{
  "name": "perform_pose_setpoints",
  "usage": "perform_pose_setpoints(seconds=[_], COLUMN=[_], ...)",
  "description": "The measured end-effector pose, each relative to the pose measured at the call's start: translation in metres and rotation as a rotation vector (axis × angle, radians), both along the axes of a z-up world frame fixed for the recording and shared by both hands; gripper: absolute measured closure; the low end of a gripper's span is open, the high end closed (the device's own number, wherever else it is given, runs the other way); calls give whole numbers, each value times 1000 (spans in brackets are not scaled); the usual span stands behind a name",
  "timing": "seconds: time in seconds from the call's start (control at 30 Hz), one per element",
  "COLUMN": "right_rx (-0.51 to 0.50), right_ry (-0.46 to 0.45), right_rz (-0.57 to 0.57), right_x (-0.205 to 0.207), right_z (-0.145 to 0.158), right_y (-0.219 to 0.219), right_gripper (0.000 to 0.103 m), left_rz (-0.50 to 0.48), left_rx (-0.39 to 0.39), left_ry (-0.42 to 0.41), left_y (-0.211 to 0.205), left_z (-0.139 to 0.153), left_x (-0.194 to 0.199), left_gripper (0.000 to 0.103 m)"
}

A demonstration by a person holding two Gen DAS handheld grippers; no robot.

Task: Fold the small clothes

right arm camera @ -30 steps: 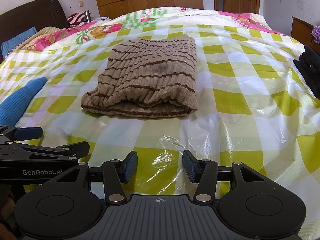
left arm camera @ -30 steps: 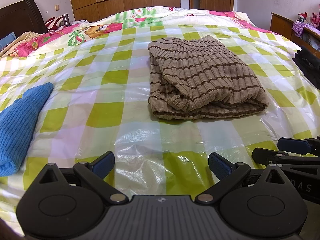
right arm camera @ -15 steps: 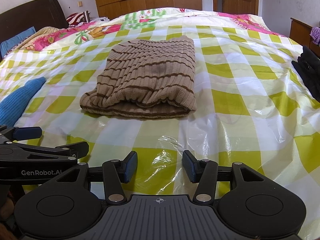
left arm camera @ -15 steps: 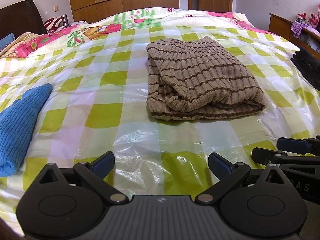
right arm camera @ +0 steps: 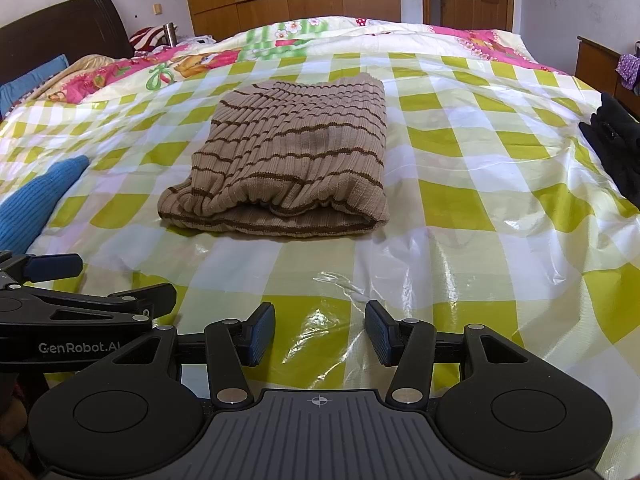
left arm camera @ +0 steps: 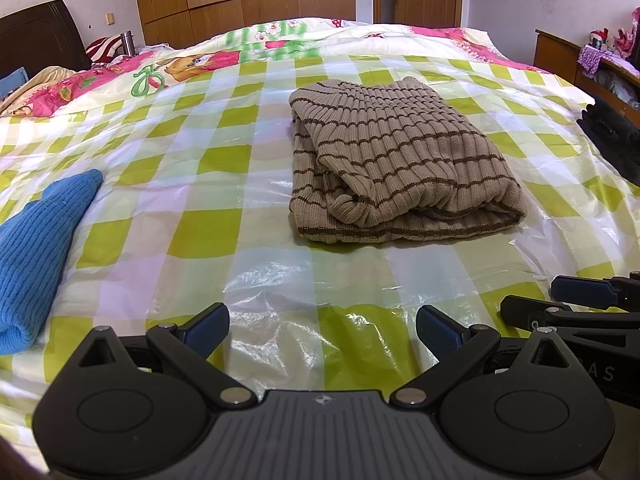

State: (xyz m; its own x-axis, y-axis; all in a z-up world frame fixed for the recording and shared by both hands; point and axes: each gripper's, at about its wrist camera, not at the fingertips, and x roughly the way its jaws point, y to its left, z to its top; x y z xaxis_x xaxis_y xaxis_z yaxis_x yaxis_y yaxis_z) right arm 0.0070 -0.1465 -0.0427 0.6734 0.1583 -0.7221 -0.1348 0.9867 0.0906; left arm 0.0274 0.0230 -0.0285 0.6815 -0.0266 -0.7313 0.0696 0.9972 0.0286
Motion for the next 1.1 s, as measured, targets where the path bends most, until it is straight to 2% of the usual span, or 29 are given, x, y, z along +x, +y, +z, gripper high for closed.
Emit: perform_pose_setpoints(seconds=[1.1], right_rx=[-6], right_ry=[4], right_rz=[-5], right_x=[-1], right_z=[0], right_y=[1], right_gripper=[53], left_rz=[-4], left_rx=[-12], left_ry=[6], left_y=[1], left_z=[0], left_x=[0], left_gripper=[0])
